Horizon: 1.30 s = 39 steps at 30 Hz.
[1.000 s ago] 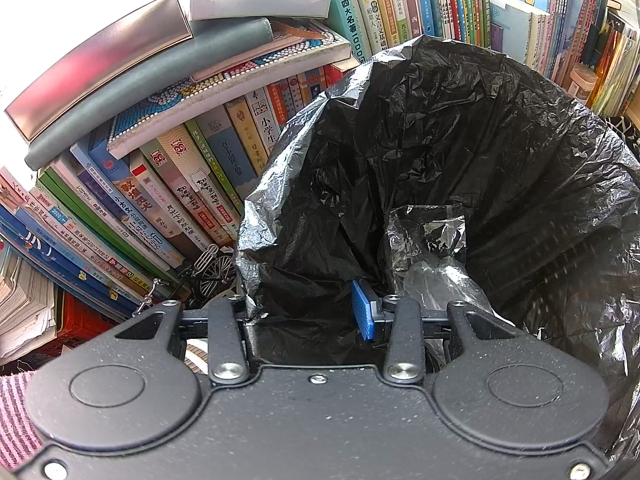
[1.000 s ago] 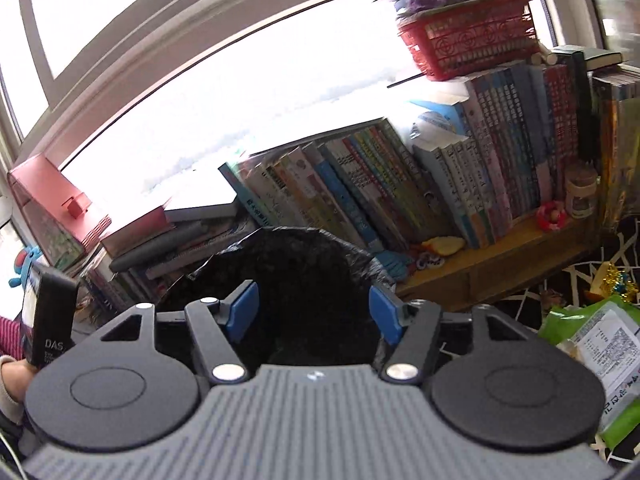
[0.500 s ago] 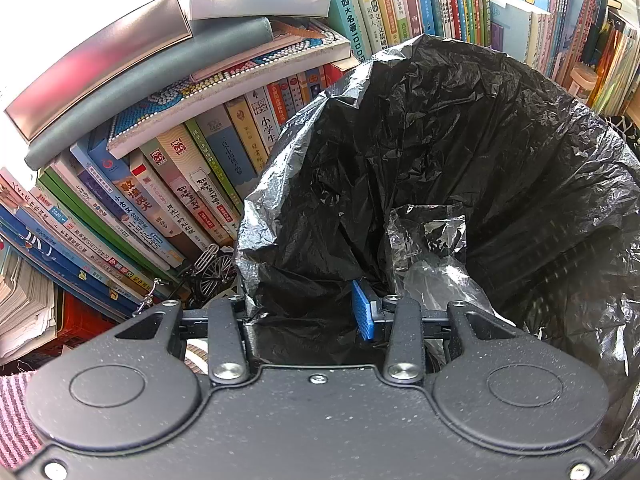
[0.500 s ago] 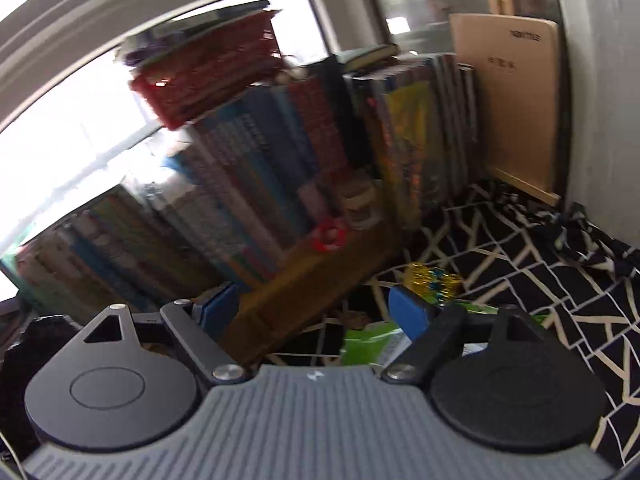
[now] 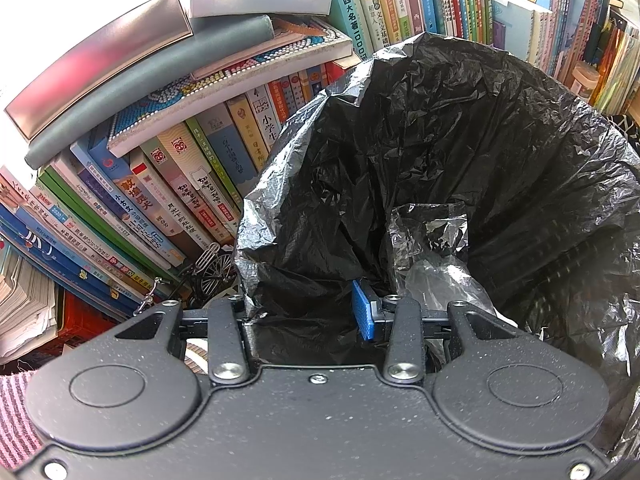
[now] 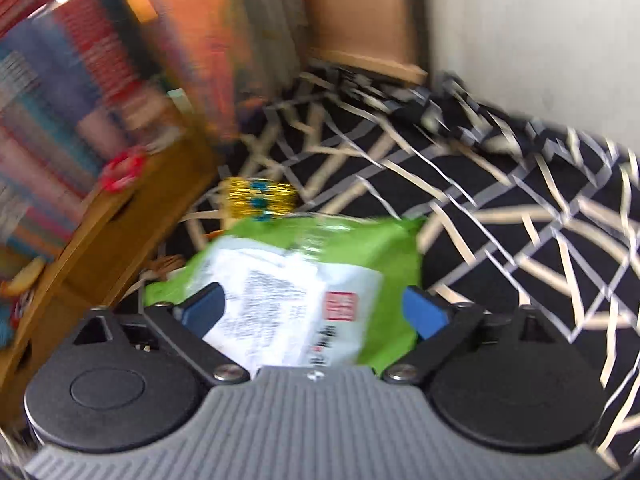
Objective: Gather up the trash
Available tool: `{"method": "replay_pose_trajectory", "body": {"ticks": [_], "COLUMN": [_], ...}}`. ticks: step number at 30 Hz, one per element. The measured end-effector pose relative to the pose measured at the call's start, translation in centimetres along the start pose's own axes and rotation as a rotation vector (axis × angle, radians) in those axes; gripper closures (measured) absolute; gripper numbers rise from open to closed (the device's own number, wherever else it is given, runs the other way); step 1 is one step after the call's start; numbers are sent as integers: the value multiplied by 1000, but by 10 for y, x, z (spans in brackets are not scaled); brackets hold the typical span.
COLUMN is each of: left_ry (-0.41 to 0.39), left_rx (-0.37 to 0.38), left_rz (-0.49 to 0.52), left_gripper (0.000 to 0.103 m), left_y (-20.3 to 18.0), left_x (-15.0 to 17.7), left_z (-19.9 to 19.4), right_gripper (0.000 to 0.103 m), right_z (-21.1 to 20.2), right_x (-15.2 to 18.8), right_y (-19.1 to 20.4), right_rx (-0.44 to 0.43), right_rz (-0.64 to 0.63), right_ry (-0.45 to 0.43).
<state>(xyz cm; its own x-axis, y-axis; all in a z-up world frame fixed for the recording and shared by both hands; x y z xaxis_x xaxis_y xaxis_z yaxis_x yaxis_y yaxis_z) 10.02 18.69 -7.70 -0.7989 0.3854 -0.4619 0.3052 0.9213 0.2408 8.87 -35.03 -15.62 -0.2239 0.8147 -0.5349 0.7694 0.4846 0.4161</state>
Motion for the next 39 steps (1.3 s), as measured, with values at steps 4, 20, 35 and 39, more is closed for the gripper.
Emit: {"method": "replay_pose_trajectory", "body": {"ticks": [4, 20, 35, 39], "left_ry": [1, 7, 8, 8], "left_rx": [-2, -3, 1, 1], "left_rz": [1, 5, 6, 7], "left_gripper": [65, 64, 64, 64], "left_y": [0, 0, 1, 1], "left_x": [1, 1, 1, 1], "left_z": [0, 4, 4, 4], "right_gripper": [0, 55, 9, 46], "right_z": [18, 23, 44, 35], "right_x": [2, 23, 35, 41], "right_y": [-28, -9, -3, 11], "right_rx": [11, -90, -19, -18], "right_rz": [129, 120, 10, -41], "right_ry": [72, 235, 204, 205]}}
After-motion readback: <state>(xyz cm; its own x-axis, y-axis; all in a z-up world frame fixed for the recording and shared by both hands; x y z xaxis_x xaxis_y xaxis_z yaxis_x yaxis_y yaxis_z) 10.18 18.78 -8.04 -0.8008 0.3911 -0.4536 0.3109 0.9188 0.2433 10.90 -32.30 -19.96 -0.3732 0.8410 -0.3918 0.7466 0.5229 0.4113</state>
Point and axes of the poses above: each gripper's, at about its wrist camera, not at the fingertips, and z roughly the way its jaws point, y to its left, x to its underside, the point moved 7 cm from there along z, roughly the way its jaws point, and after that the axes turned 12 degrees about z, right-handed, at the moved point
